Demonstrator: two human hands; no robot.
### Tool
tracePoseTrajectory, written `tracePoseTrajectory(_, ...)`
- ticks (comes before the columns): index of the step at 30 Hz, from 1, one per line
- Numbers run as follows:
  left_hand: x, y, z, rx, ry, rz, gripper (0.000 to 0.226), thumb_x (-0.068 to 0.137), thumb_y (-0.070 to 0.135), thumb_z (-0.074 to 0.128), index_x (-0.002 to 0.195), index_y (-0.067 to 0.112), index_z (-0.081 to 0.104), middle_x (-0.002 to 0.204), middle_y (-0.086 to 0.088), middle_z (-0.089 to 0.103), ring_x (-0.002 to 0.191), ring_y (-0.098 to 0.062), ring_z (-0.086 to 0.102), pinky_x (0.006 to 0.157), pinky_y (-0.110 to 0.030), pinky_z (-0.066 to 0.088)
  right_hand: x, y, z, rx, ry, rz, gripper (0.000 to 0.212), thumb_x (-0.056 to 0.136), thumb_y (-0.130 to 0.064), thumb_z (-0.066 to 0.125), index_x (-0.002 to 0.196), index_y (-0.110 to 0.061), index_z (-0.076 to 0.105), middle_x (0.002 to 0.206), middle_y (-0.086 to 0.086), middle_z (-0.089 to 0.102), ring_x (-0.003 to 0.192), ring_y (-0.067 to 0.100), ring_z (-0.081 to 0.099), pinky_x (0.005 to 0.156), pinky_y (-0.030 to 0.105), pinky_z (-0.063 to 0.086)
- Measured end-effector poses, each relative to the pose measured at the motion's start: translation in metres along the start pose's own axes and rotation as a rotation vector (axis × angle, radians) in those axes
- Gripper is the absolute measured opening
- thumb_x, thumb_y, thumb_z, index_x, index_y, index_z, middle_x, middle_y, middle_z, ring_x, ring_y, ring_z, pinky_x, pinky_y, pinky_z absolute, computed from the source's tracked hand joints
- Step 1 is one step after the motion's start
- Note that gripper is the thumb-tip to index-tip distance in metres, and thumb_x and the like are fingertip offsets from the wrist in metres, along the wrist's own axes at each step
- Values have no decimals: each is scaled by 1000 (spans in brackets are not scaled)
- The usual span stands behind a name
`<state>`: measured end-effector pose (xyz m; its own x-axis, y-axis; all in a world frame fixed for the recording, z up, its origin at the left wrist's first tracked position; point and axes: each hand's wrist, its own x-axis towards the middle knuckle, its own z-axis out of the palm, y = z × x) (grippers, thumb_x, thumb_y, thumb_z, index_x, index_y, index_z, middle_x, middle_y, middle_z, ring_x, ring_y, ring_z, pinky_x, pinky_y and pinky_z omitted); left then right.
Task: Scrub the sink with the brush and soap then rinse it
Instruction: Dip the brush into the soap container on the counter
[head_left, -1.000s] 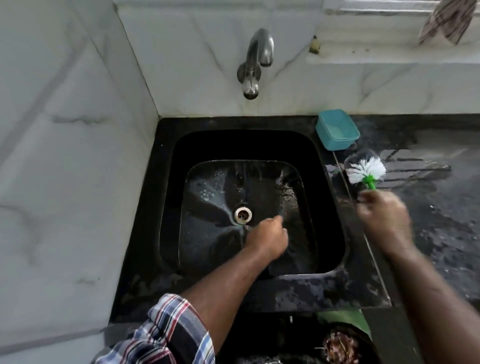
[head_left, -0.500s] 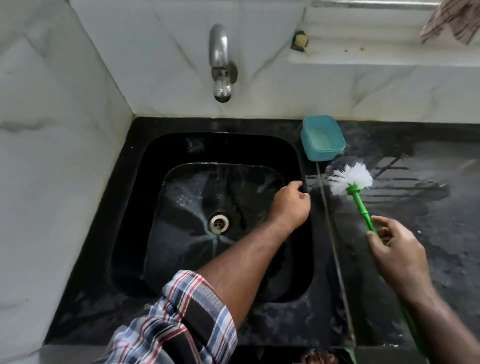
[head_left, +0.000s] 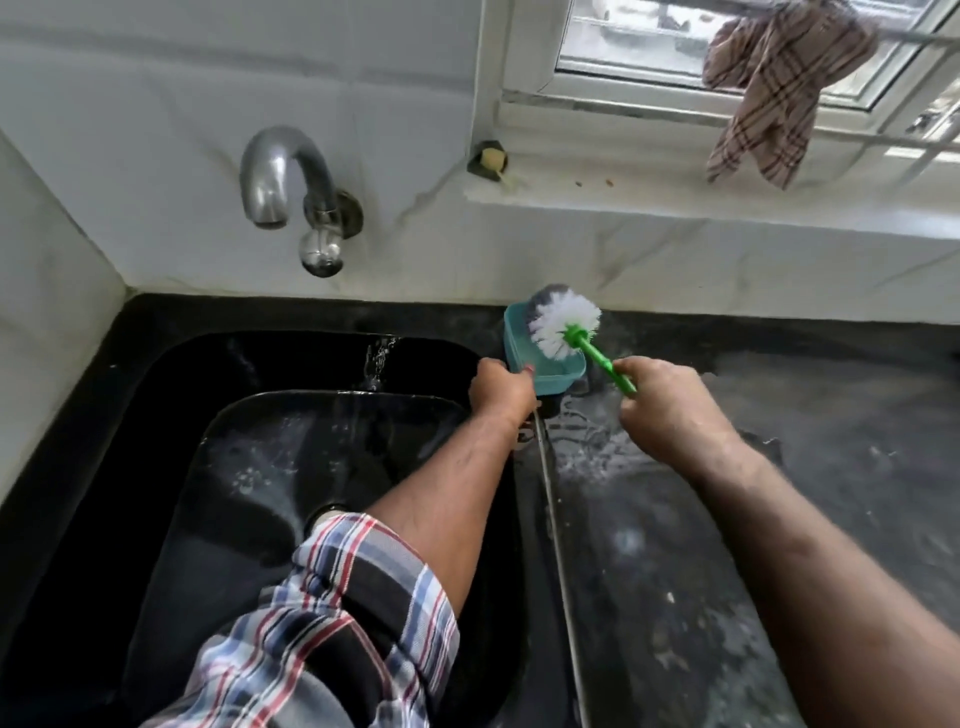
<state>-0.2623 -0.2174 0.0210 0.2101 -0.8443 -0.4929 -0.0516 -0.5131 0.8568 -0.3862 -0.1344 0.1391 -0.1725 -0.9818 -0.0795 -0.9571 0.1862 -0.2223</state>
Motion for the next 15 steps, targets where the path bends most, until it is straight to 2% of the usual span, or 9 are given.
tracePoseTrajectory(3,-2,5,2,-139,-29,-47,16,83,11,68,83,19,54,80,-5,67,73,-24,73,76,-40,62,11,-3,8,-115,-5,-86,42,86,-4,49,123,-19,62,105,10,65,96,31,63,83,37,53)
tracePoseTrajectory(5,0,5,5,-167,-25,-29,18,69,13,69,83,19,59,82,-7,71,74,-24,74,76,-40,62,14,-8,14,-194,10,-158,38,89,-2,46,122,-13,60,99,11,60,91,33,63,78,39,53)
tracePoseTrajectory(7,2,-1,10,-192,-6,-20,32,56,18,65,88,19,60,85,-7,71,73,-24,74,75,-41,62,12,-14,20,-285,29,-223,35,91,1,44,122,-5,58,99,13,59,89,34,64,75,42,56)
tracePoseTrajectory(12,-7,-6,12,-247,35,11,28,77,2,67,100,14,59,83,-2,68,68,-17,73,72,-37,63,8,-17,20,-470,-108,-286,34,96,-1,48,129,2,52,103,14,59,91,32,64,70,37,54)
tracePoseTrajectory(15,-5,-9,12,-270,37,29,27,81,1,67,103,13,59,85,0,68,69,-14,72,73,-36,63,6,-16,7,-494,-232,-289,31,96,-4,51,126,-1,58,91,11,62,76,26,65,64,32,55)
